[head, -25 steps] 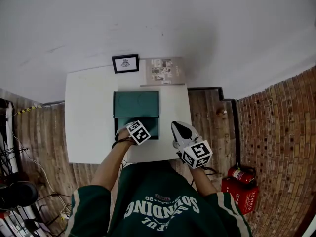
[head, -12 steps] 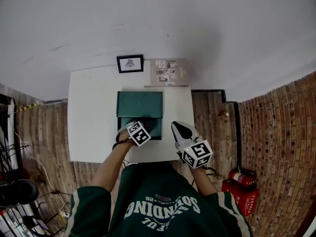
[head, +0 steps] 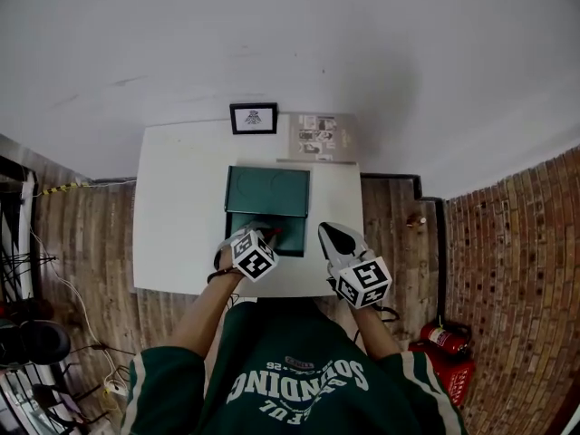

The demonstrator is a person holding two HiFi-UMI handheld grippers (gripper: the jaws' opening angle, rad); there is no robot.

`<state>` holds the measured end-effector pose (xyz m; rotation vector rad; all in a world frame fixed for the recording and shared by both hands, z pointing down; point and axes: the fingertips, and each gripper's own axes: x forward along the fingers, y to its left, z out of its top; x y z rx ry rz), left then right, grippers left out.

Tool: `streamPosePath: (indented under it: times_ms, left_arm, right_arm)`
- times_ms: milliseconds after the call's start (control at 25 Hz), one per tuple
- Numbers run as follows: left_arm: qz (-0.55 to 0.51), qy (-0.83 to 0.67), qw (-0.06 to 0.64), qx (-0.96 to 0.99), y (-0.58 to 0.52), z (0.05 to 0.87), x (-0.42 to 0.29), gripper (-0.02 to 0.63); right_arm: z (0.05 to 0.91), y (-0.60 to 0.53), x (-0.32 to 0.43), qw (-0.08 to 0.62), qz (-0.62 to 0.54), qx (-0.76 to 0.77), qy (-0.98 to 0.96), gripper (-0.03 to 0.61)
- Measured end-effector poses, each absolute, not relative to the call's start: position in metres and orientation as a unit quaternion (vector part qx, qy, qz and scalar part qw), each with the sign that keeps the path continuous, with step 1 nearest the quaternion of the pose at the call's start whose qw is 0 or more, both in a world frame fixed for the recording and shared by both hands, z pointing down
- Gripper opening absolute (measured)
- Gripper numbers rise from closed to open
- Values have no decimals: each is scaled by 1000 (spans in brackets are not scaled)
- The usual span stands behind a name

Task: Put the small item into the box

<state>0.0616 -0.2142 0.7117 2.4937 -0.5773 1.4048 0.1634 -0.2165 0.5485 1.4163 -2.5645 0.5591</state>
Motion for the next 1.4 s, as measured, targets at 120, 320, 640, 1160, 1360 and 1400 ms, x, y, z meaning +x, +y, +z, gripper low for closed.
streamPosePath:
  times_ms: [120,320,640,1160,1360,1400]
  left_arm:
    - [446,-227,115,858,-217,688,55,61]
    - [378,-296,112,870,-229,639,38,52]
    - [275,-370,101,882,-246,564,9,52]
    - [162,-476,69,862,-276,482,-55,52]
    - [155,-481,74,860,-274,482,-63,52]
    - [152,-480,75,861,-274,482,-63,52]
  right_arm:
    - [546,-219,156,83,180,468,-862,2]
    - [536,-223,145,79,166,459,-869,2]
    - [510,-239,136,66,138,456,-876,2]
    - [469,-255,139,38,101,465,-879,2]
    - [470,-254,144,35,101,472,-875,2]
    - [470,-254,145,34,102,474,-874,2]
